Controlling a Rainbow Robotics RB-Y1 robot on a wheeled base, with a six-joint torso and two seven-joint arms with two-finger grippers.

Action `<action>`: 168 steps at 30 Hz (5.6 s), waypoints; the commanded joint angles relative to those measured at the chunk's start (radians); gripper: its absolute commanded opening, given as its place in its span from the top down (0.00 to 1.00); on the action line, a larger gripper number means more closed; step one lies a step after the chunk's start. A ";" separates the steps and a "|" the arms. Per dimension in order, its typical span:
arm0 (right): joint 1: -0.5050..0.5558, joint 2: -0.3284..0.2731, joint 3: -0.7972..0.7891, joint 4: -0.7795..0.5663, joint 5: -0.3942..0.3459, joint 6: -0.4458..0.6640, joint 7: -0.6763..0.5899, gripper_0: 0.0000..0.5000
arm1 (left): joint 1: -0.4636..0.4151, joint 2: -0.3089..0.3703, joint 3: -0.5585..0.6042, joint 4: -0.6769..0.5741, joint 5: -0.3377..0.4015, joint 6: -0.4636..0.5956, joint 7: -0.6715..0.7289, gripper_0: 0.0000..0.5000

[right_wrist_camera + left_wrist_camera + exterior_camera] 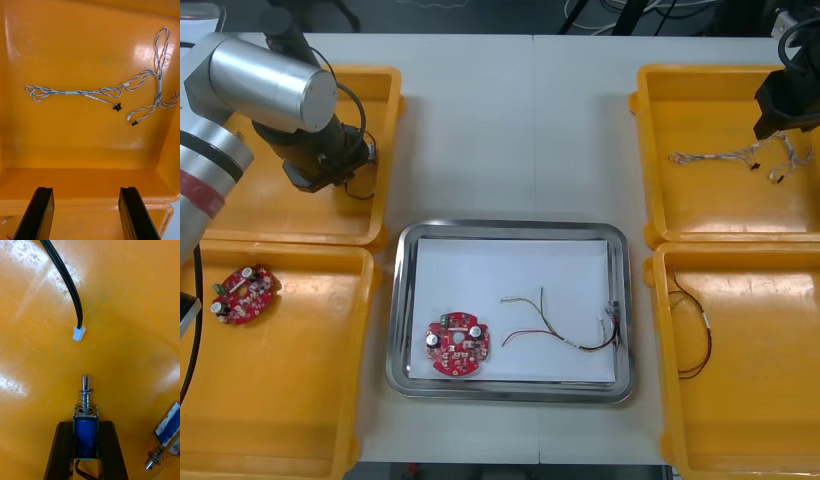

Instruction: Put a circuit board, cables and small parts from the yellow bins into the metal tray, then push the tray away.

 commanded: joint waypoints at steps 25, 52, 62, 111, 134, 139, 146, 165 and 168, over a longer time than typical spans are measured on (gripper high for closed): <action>-0.167 0.211 -0.240 0.283 0.329 -0.139 -0.081 0.00 | -0.033 0.223 -0.014 -0.434 0.228 0.430 -0.115 1.00; -0.230 0.293 -0.354 0.462 0.444 -0.182 -0.661 0.00 | -0.007 -0.103 -0.208 -0.761 0.066 0.520 0.098 1.00; -0.270 0.295 -0.341 0.626 0.449 -0.318 -0.771 0.00 | 0.094 -0.133 -0.333 -0.769 -0.043 0.444 0.121 1.00; -0.279 0.313 -0.357 0.939 0.368 -0.625 -1.063 0.00 | 0.254 -0.056 -0.433 -0.767 -0.163 0.217 0.135 0.00; -0.229 0.303 -0.323 0.939 0.395 -0.642 -1.051 0.00 | 0.171 0.063 -0.131 -0.938 0.046 0.481 0.092 0.00; -0.215 0.301 -0.317 0.939 0.391 -0.666 -1.051 0.00 | 0.159 0.120 -0.034 -0.928 0.106 0.520 -0.003 0.00; -0.204 0.303 -0.311 0.939 0.371 -0.666 -1.051 0.00 | 0.151 0.169 0.075 -0.861 0.138 0.520 -0.140 0.00; -0.201 0.290 -0.300 0.876 0.363 -0.619 -1.032 1.00 | 0.065 0.198 0.223 -0.513 0.121 0.409 -0.436 0.00; -0.201 0.278 -0.300 0.812 0.366 -0.542 -1.023 1.00 | 0.054 0.204 0.237 -0.457 0.116 0.378 -0.483 0.00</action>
